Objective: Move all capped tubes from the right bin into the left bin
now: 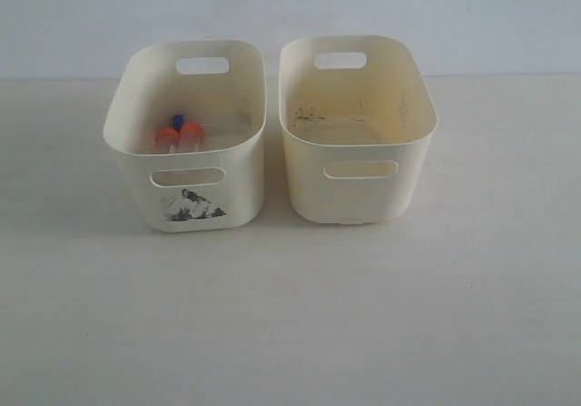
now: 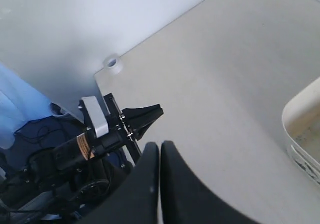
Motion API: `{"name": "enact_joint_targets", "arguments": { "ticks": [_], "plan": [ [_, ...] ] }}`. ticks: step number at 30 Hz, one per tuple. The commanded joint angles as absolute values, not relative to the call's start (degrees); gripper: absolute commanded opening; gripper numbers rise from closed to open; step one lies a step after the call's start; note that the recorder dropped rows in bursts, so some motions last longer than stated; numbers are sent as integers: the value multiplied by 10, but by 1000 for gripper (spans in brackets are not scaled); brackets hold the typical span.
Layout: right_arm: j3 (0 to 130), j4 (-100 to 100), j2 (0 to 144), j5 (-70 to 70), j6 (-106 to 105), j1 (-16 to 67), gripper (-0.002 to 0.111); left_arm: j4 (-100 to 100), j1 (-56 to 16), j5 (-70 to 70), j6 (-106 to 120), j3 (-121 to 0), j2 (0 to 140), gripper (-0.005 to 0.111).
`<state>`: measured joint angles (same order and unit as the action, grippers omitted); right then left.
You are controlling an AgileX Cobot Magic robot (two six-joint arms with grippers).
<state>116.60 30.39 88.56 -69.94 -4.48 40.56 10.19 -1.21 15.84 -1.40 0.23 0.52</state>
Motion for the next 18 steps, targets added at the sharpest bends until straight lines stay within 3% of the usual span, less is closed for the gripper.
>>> {"name": "enact_joint_targets", "arguments": {
  "ticks": [1,6,10,18],
  "plan": [
    [1167,269,874,-700,-65,406,0,101,-11,150,-21,0,4,4],
    [1162,179,881,-700,34,406,0,101,-11,150,-21,0,4,4],
    [1086,130,857,-697,31,406,0,101,-11,150,-21,0,4,4],
    [758,96,733,-356,20,404,0,101,-11,150,-21,0,4,4]
  ]
}}
